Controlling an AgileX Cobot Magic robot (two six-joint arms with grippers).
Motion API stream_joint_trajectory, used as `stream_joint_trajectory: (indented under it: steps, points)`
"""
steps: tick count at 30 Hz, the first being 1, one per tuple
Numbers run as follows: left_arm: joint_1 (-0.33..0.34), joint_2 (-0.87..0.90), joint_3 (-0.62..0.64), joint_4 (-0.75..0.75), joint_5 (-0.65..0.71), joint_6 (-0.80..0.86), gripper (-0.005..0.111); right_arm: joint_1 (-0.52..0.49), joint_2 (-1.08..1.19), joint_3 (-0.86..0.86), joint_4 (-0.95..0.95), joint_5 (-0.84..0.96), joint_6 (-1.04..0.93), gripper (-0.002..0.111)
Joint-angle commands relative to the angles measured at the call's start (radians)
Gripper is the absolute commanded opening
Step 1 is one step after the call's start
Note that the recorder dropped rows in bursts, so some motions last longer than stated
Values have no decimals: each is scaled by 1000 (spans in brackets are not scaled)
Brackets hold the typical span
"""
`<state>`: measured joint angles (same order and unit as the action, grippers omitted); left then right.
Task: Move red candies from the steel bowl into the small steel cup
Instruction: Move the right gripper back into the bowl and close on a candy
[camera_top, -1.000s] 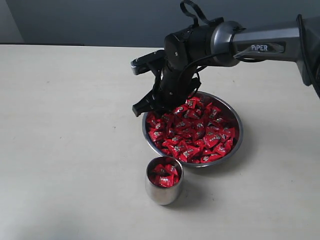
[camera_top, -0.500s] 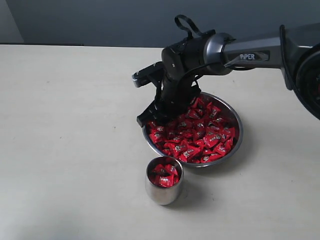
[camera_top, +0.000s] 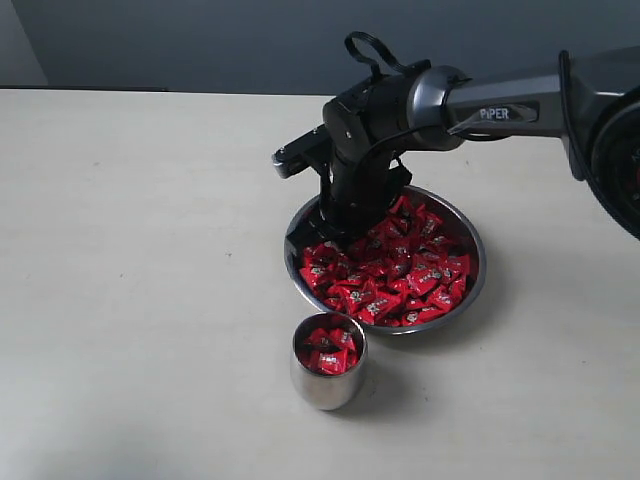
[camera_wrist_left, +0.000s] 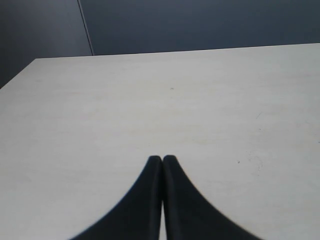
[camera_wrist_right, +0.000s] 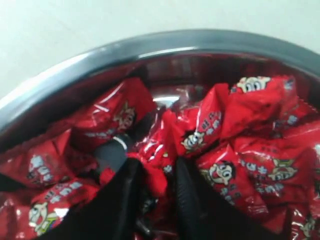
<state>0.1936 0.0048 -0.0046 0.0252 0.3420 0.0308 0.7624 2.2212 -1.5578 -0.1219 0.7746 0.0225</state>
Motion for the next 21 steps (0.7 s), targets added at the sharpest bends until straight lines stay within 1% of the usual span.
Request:
stream_joint_trajectory:
  steps: [1, 7, 21]
  points:
    - [-7, -5, 5, 2, -8, -1, 0, -6, 5, -4, -29, 16, 3, -1]
    - [-7, -5, 5, 2, -8, -1, 0, -6, -27, -4, -91, 29, 40, -1]
    - [-7, -5, 5, 2, -8, -1, 0, -6, -143, -4, -112, 51, 71, -1]
